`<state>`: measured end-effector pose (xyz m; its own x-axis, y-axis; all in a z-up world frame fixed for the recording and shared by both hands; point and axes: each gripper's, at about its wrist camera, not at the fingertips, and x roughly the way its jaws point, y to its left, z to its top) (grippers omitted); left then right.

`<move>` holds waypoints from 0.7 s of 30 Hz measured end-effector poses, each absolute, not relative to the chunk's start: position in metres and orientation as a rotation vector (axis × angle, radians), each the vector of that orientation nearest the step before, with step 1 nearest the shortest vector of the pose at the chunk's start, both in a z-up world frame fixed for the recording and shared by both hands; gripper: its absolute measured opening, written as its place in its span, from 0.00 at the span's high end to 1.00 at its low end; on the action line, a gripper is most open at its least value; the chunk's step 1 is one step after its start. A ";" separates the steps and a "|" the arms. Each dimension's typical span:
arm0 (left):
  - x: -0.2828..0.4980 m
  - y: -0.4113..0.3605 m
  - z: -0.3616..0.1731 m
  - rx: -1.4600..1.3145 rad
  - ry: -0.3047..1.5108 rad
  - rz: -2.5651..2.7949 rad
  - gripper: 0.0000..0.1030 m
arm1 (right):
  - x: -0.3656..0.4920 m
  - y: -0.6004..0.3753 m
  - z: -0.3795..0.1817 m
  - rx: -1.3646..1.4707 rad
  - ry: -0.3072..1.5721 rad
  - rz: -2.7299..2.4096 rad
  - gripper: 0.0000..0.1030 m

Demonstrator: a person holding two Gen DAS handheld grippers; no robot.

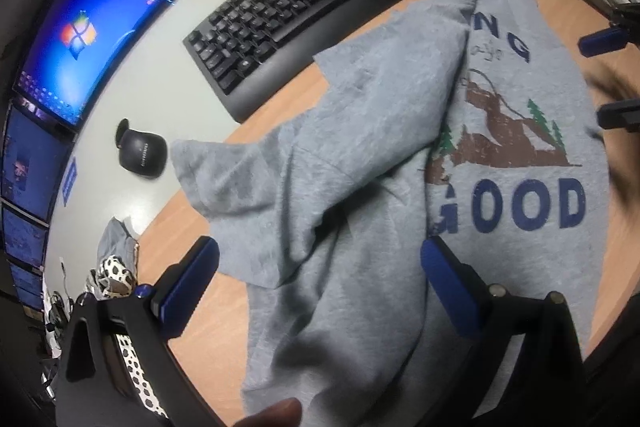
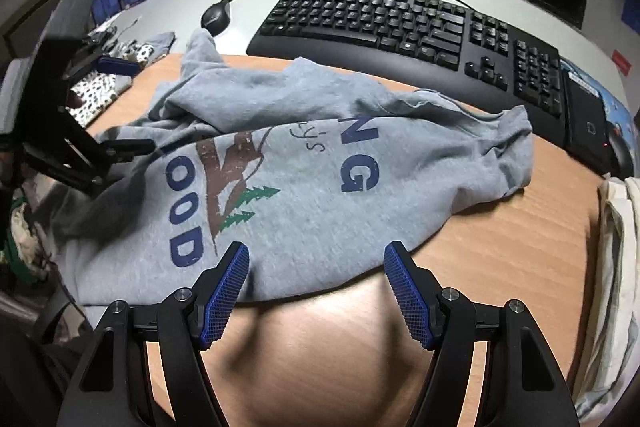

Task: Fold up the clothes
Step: 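Move both open grippers over the crumpled grey t-shirt toward its hem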

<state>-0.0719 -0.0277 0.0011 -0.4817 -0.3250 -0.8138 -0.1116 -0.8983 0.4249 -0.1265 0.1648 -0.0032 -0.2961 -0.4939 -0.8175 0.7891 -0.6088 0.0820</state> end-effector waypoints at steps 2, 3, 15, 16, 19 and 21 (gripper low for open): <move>-0.073 -0.029 0.002 1.542 -0.640 -2.531 0.01 | -0.128 0.166 -0.002 1.087 0.425 -1.988 0.31; -0.074 -0.031 0.003 1.550 -0.626 -2.540 0.01 | -0.128 0.166 -0.001 1.086 0.427 -1.988 0.31; -0.084 -0.070 0.012 1.782 -0.435 -2.830 0.01 | -0.159 0.188 0.005 1.106 0.463 -2.077 0.31; -0.089 -0.070 0.006 1.820 -0.417 -2.824 0.01 | -0.164 0.190 0.005 1.122 0.438 -2.075 0.31; -0.103 -0.067 -0.002 1.848 -0.390 -2.839 0.01 | -0.174 0.196 0.005 1.144 0.372 -2.078 0.31; -0.111 -0.062 -0.006 1.861 -0.395 -2.863 0.01 | -0.178 0.199 0.005 1.154 0.348 -2.079 0.31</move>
